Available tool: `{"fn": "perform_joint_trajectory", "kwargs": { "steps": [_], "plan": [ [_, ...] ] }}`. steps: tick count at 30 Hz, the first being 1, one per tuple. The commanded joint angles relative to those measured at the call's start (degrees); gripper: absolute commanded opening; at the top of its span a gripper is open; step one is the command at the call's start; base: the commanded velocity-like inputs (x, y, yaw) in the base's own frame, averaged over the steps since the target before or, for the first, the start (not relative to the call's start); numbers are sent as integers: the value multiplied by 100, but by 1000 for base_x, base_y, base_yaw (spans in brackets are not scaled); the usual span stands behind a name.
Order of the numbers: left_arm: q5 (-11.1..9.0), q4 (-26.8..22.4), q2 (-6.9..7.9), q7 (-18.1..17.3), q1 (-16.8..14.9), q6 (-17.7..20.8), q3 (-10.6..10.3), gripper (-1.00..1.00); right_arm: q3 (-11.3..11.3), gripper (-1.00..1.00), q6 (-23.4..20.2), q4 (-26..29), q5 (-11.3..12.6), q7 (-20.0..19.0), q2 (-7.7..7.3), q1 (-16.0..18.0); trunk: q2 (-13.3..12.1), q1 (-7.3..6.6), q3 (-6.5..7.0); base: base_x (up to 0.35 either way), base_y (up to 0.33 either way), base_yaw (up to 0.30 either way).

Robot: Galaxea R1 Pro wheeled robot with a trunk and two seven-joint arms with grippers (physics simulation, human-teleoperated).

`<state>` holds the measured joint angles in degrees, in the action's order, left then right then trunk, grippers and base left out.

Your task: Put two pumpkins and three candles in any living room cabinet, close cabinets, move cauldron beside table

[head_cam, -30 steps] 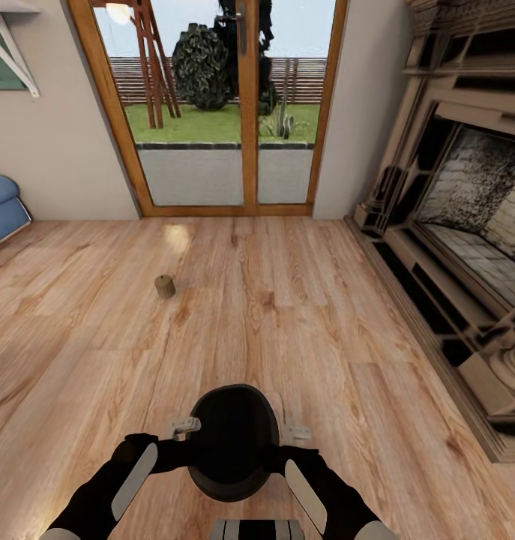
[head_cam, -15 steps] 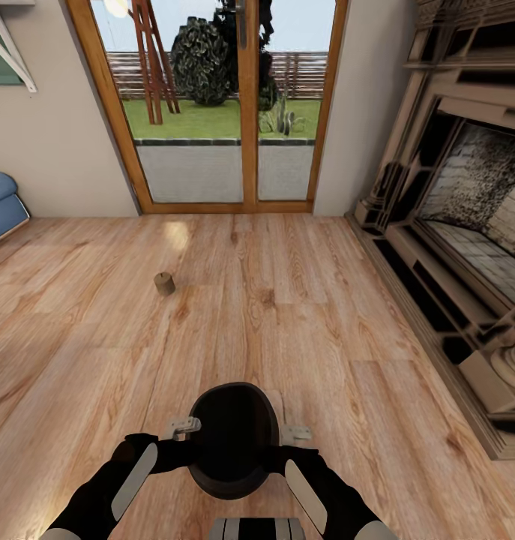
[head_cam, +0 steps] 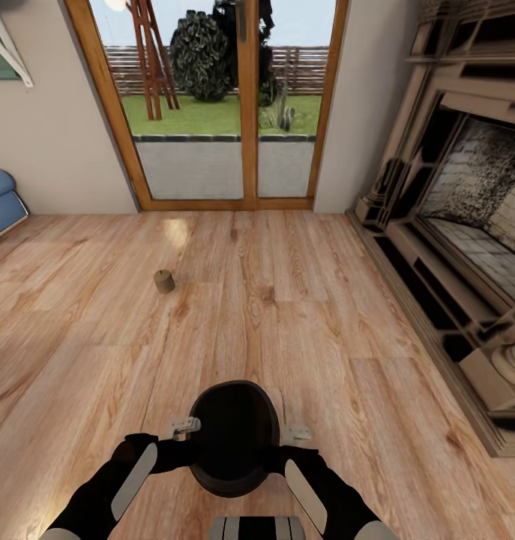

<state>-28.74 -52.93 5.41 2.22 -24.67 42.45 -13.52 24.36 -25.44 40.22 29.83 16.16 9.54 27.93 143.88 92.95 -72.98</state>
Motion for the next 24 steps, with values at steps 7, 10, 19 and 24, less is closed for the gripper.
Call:
{"fn": "perform_joint_trajectory", "kwargs": {
  "steps": [7, 10, 19, 24],
  "plan": [
    [-28, -7, 8, 23, -3, 17, -11, 100, 24, -100, -21, 3, 57, 64, -5, 2, 2, -1, -5, 0, 0, 0],
    [-27, -7, 10, 23, -3, 17, -11, 100, 24, -100, -22, 3, 58, 63, -5, 2, 2, -1, -5, 0, 0, 0],
    [-26, -7, 7, 23, -3, 17, -11, -100, 24, -100, -22, 3, 58, 63, -5, 2, 2, -1, -5, 0, 0, 0],
    [-34, -7, 6, 24, -3, 17, -11, -100, 24, -100, -22, 3, 58, 63, -5, 2, 2, -1, -5, 0, 0, 0]
  ]
}}
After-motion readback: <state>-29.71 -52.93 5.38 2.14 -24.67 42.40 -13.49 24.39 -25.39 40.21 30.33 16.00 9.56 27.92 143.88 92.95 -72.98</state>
